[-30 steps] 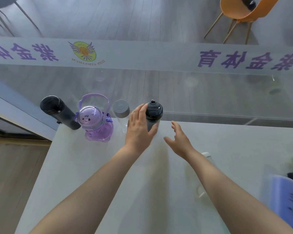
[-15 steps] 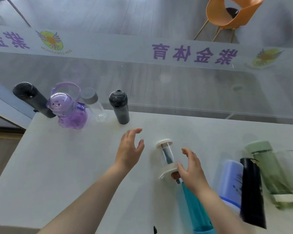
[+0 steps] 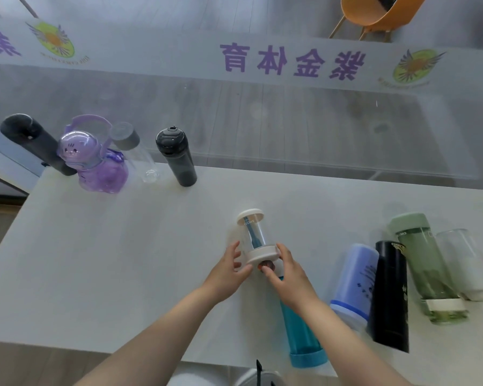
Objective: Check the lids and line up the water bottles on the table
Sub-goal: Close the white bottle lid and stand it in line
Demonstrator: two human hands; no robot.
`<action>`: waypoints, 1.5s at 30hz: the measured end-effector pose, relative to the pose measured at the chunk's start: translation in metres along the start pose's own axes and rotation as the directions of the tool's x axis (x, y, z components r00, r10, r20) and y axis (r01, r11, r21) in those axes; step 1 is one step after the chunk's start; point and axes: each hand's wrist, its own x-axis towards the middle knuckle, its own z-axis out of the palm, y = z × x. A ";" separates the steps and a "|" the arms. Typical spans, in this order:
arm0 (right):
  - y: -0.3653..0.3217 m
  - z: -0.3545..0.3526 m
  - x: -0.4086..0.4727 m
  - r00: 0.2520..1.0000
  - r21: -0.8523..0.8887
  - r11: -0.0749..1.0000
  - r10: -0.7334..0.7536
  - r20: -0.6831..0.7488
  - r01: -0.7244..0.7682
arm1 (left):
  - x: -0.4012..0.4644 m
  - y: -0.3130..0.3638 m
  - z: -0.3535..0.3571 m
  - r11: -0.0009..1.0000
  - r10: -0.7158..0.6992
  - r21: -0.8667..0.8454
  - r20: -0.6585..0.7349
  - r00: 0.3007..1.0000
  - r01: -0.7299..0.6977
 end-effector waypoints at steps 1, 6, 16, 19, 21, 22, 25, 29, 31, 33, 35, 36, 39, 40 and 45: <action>-0.001 0.000 0.002 1.000 0.002 1.000 0.011 0.003 -0.011 | 0.000 0.000 0.002 1.000 -0.006 -0.017 0.017 1.000 0.007; -0.010 0.000 0.008 0.999 -0.032 0.999 0.025 -0.019 -0.026 | 0.002 0.000 0.006 1.000 -0.014 -0.023 0.040 0.999 0.014; -0.019 -0.014 0.000 0.998 0.010 0.999 0.044 -0.037 -0.044 | -0.018 0.008 -0.019 0.990 0.082 0.122 -0.036 0.996 -0.077; -0.023 -0.019 -0.005 0.998 0.046 0.998 0.046 -0.052 -0.043 | -0.025 0.011 -0.022 0.989 0.127 0.092 -0.083 0.988 -0.120; -0.024 -0.020 -0.007 0.997 0.065 0.997 0.049 -0.065 -0.045 | -0.027 0.013 -0.023 0.984 0.169 0.074 -0.114 0.979 -0.161; -0.025 -0.020 -0.008 0.997 0.088 0.995 0.046 -0.066 -0.040 | -0.028 0.013 -0.024 0.982 0.184 0.067 -0.126 0.975 -0.176; -0.028 -0.019 -0.010 0.998 0.144 0.990 0.024 -0.063 -0.014 | -0.024 0.013 -0.025 0.971 0.237 0.069 -0.132 0.963 -0.229; -0.031 -0.017 -0.009 0.998 0.203 0.979 0.015 -0.057 -0.003 | -0.023 0.022 -0.027 0.977 0.211 0.065 -0.163 0.964 -0.203; -0.031 -0.017 -0.006 0.999 0.242 0.970 0.015 -0.050 -0.002 | -0.022 0.027 -0.029 0.989 0.146 -0.007 -0.178 0.973 -0.150; -0.032 -0.017 -0.005 0.999 0.293 0.956 0.016 -0.041 -0.004 | -0.019 0.028 -0.029 0.992 0.086 -0.076 -0.188 0.978 -0.102; -0.034 -0.018 -0.004 0.999 0.345 0.939 0.008 -0.041 0.007 | -0.014 0.031 -0.029 0.989 0.037 -0.136 -0.194 0.980 -0.064; -0.036 -0.019 -0.004 0.999 0.364 0.931 0.002 -0.043 0.014 | -0.012 0.032 -0.028 0.986 0.009 -0.159 -0.201 0.980 -0.041; -0.041 -0.020 -0.004 0.999 0.408 0.913 -0.001 -0.043 0.018 | -0.009 0.040 -0.027 0.971 -0.016 -0.236 -0.180 0.984 -0.027; -0.043 -0.020 -0.003 0.999 0.417 0.909 0.006 -0.046 0.014 | -0.009 0.042 -0.026 0.963 -0.015 -0.269 -0.156 0.988 -0.028; -0.046 -0.026 0.006 0.997 0.402 0.916 0.038 -0.065 -0.009 | -0.013 0.034 -0.024 0.961 0.099 -0.255 -0.041 0.994 -0.106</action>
